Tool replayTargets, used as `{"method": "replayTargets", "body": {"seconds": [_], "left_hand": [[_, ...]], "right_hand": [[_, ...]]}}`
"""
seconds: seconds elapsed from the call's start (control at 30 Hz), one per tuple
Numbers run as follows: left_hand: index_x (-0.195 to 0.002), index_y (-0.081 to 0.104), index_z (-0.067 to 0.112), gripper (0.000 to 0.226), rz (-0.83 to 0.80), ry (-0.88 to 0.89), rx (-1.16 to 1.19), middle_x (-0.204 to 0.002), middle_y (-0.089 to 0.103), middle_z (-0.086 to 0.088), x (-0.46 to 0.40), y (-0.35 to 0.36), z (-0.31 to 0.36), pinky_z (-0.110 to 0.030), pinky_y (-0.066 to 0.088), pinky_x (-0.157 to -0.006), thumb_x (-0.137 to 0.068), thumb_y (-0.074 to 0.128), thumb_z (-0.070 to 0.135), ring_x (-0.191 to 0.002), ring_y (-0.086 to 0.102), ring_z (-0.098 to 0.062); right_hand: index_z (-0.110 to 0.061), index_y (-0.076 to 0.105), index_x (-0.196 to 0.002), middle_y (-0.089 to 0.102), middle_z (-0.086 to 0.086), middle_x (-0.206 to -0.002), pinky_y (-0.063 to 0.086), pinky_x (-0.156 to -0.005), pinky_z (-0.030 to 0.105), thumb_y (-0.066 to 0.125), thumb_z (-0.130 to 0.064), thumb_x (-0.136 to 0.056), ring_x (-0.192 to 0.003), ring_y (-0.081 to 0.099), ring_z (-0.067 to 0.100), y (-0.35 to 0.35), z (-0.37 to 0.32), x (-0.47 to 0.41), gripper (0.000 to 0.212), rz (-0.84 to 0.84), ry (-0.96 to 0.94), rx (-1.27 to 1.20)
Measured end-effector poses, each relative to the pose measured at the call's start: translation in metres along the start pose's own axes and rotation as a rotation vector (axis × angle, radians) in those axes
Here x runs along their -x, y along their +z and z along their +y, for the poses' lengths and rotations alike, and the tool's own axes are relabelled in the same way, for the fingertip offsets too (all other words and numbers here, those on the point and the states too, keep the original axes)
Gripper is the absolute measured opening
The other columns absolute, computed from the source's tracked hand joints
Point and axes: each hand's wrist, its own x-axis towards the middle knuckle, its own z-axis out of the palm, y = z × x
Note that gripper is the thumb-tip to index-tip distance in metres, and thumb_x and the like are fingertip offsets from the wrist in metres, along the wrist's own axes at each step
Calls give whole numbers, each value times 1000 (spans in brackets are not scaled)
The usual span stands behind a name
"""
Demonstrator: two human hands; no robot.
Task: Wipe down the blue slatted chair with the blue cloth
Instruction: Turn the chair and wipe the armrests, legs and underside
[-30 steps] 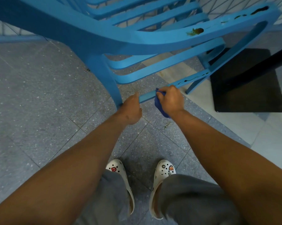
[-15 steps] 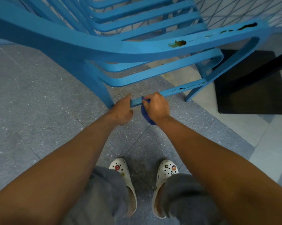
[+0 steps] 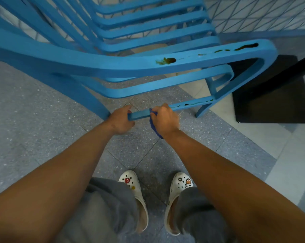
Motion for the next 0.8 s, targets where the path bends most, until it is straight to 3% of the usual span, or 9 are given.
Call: {"method": "replayTargets", "body": {"seconds": [0.13, 0.23, 0.33, 0.5, 0.67, 0.8], "left_hand": [[-153, 38, 13, 69, 2, -12, -18, -148, 51, -9, 1, -1, -6, -44, 45, -109, -93, 69, 23, -129, 54, -33], [-132, 57, 12, 44, 37, 7, -30, -128, 61, -11, -1, 3, -3, -44, 56, -89, -91, 70, 20, -103, 64, -32], [-114, 66, 12, 24, 92, 38, -92, -112, 64, -11, -2, 6, 0, -37, 53, -76, -92, 69, 23, -91, 63, -27], [-116, 68, 16, 27, 138, 72, -85, -110, 61, -9, -2, 12, 6, -38, 51, -84, -96, 67, 33, -94, 59, -24], [-122, 69, 17, 27, 233, 90, -114, -111, 63, -9, -11, 19, 15, -37, 49, -86, -99, 64, 29, -92, 57, -21], [-120, 72, 19, 24, 262, 81, -118, -112, 65, -9, -14, 21, 14, -37, 50, -86, -98, 65, 26, -92, 58, -21]], "right_hand": [[-17, 74, -114, 58, 11, -108, 51, -71, 37, 54, -29, -102, -89, 64, 30, -10, 10, 1, 26, 1, -36, 1], [-15, 76, -106, 61, 11, -103, 50, -70, 36, 51, -35, -103, -88, 65, 31, -24, 30, -7, 32, 40, 62, 1], [-14, 76, -104, 61, 11, -103, 52, -74, 37, 52, -37, -102, -90, 66, 33, -32, 44, -17, 33, 77, 156, -7], [-13, 74, -110, 57, 10, -109, 42, -69, 33, 48, -32, -105, -89, 64, 31, -16, 29, -12, 32, 76, 151, -10], [-15, 73, -108, 56, 8, -107, 59, -72, 39, 55, -27, -101, -81, 64, 29, 2, 7, 0, 23, 84, 37, -32], [-20, 74, -112, 56, 7, -107, 55, -70, 37, 56, -30, -101, -82, 62, 26, -1, 15, 3, 23, 59, -20, -37]]}}
